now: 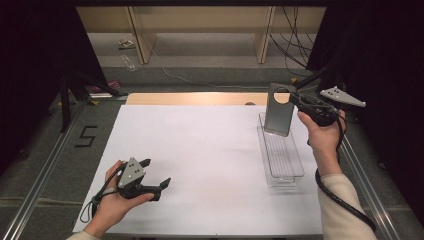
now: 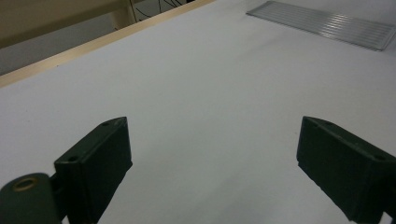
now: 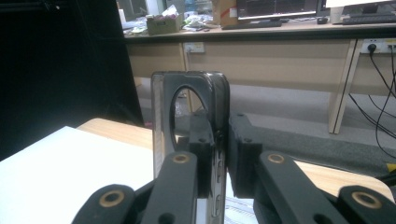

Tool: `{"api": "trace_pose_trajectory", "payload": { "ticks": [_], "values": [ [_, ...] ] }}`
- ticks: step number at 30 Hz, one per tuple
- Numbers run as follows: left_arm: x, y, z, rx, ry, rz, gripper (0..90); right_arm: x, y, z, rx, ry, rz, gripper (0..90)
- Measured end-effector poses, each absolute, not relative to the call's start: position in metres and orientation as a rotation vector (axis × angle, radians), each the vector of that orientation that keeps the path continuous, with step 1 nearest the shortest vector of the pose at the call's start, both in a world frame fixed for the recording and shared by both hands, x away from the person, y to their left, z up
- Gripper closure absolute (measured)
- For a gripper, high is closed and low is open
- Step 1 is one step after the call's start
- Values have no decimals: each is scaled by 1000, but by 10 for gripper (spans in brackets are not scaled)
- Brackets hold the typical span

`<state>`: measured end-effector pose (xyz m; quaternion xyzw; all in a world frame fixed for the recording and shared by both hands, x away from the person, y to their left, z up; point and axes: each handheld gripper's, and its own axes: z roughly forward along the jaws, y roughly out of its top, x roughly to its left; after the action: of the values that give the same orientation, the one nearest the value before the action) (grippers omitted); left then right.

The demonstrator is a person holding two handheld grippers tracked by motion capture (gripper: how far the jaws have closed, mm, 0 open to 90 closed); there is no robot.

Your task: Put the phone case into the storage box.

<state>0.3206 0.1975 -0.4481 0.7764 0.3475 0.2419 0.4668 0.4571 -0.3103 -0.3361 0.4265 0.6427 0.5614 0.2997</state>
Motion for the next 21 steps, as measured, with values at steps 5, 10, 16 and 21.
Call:
{"api": "trace_pose_trajectory", "payload": {
  "ticks": [5, 10, 16, 21],
  "values": [
    [321, 197, -448, 1905, 851, 593, 99, 458, -310, -336, 1133, 1709, 1489, 822],
    [321, 198, -448, 1905, 852, 594, 100, 459, -310, -337, 1131, 1710, 1487, 823],
    [321, 197, -448, 1905, 850, 595, 101, 460, -310, -336, 1127, 1709, 1487, 822],
    [321, 197, -448, 1905, 851, 594, 101, 461, -310, -336, 1127, 1710, 1482, 822]
  ]
}}
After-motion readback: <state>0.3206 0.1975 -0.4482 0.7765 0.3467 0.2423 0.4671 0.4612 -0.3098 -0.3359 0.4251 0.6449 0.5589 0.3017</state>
